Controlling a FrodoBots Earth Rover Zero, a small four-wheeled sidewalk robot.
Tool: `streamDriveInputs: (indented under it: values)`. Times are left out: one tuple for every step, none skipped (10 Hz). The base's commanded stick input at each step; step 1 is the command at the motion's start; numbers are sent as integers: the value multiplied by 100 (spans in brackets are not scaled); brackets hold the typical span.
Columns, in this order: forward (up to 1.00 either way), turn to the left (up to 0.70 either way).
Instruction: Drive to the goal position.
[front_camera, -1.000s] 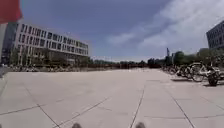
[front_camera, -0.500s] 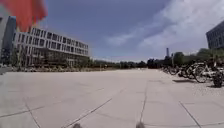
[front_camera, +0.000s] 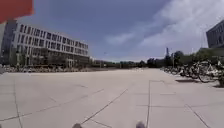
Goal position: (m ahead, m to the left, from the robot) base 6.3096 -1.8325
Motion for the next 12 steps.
streamDriveInputs:
  values:
    - [45, 0]
    - [45, 0]
    - [45, 0]
    - [45, 0]
    - [45, 0]
    - [45, 0]
    - [45, 0]
    - [45, 0]
    - [45, 0]
    - [45, 0]
    - [45, 0]
    - [45, 0]
